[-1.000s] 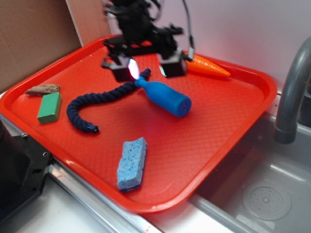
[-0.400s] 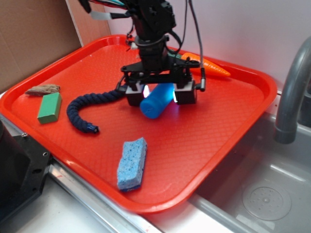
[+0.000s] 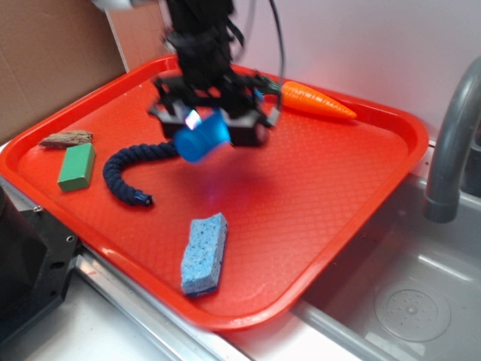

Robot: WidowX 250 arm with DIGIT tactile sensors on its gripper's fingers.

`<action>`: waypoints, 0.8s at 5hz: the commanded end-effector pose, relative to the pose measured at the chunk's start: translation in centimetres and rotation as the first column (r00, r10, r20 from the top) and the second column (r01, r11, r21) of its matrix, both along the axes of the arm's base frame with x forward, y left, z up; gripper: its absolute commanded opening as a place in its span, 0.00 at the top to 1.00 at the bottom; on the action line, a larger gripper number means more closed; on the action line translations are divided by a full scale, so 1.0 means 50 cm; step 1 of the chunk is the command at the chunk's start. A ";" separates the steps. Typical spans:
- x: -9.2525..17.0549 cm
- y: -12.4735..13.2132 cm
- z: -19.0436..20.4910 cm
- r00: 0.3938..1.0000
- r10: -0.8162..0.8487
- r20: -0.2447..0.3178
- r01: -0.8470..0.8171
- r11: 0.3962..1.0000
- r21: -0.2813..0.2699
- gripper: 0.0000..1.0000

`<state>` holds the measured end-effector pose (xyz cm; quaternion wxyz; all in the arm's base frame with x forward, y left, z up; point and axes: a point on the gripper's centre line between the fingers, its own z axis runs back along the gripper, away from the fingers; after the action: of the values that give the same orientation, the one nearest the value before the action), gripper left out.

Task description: Grab the blue bottle.

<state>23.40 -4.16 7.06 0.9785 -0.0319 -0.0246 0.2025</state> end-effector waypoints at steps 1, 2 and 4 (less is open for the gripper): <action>-0.009 0.100 0.218 0.949 -0.281 0.143 0.286 0.958 -0.012 1.00; -0.017 0.123 0.264 0.954 -0.260 0.148 0.264 0.964 -0.006 1.00; -0.022 0.120 0.293 0.958 -0.252 0.134 0.259 0.965 -0.039 1.00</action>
<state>21.19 1.26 20.16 0.9928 -0.0778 -0.0485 0.0767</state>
